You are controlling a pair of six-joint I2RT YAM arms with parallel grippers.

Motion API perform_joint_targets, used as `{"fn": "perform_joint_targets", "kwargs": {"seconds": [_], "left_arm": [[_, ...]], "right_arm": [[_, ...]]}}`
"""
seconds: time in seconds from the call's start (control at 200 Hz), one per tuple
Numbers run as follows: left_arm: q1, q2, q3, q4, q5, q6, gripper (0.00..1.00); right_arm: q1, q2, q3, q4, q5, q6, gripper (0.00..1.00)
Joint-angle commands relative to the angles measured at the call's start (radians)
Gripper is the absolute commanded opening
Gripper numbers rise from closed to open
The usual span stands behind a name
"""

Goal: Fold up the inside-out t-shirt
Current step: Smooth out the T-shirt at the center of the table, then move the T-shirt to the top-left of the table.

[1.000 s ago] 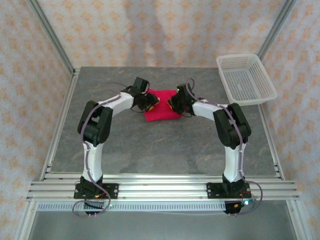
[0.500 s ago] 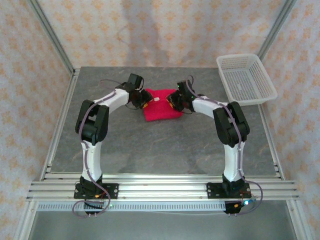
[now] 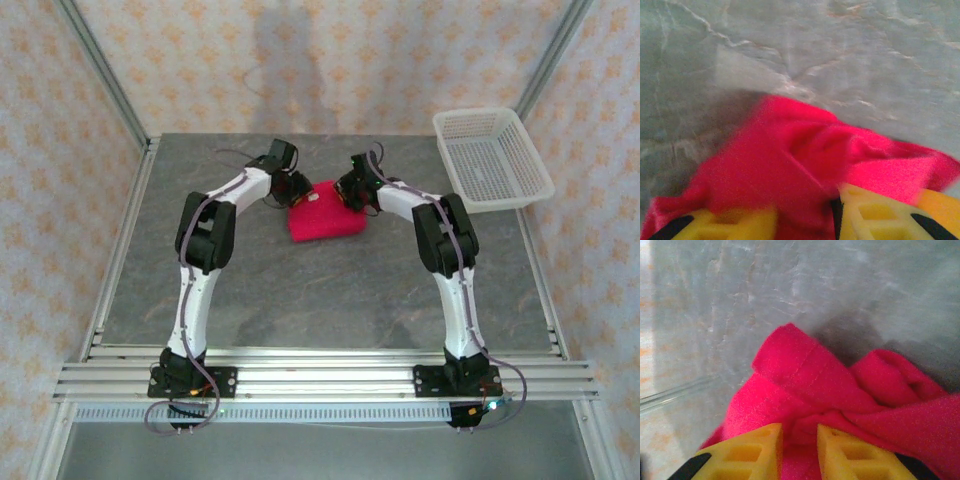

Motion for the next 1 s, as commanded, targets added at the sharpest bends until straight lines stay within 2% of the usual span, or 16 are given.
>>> {"fn": "perform_joint_targets", "kwargs": {"seconds": [0.0, 0.09, 0.16, 0.34, 0.46, 0.626, 0.821, 0.996], "left_arm": [[0.018, 0.038, -0.015, -0.059, -0.051, 0.006, 0.38], [0.023, 0.016, 0.037, -0.113, -0.039, 0.025, 0.38], [0.018, -0.044, 0.078, -0.166, -0.072, 0.059, 0.39], [-0.042, -0.218, 0.132, -0.259, -0.174, 0.126, 0.46], [-0.137, -0.283, 0.043, -0.16, -0.183, 0.083, 0.47], [-0.221, -0.218, -0.044, 0.012, -0.084, -0.032, 0.47], [-0.191, -0.112, -0.084, -0.01, -0.084, -0.009, 0.47], [-0.091, -0.147, -0.215, -0.095, -0.063, 0.176, 0.5]], "right_arm": [[-0.003, 0.072, -0.026, -0.024, 0.016, 0.024, 0.26], [-0.004, 0.039, -0.032, 0.01, -0.038, 0.032, 0.28], [-0.007, -0.024, -0.016, -0.006, -0.067, 0.015, 0.32], [-0.03, -0.249, -0.009, -0.16, -0.011, -0.11, 0.52], [-0.062, -0.376, -0.127, -0.206, 0.091, -0.197, 0.56], [-0.132, -0.472, -0.329, -0.17, 0.039, -0.195, 0.56], [-0.153, -0.543, -0.461, -0.161, 0.035, -0.23, 0.56], [-0.156, -0.543, -0.438, -0.207, 0.02, -0.26, 0.56]]}}
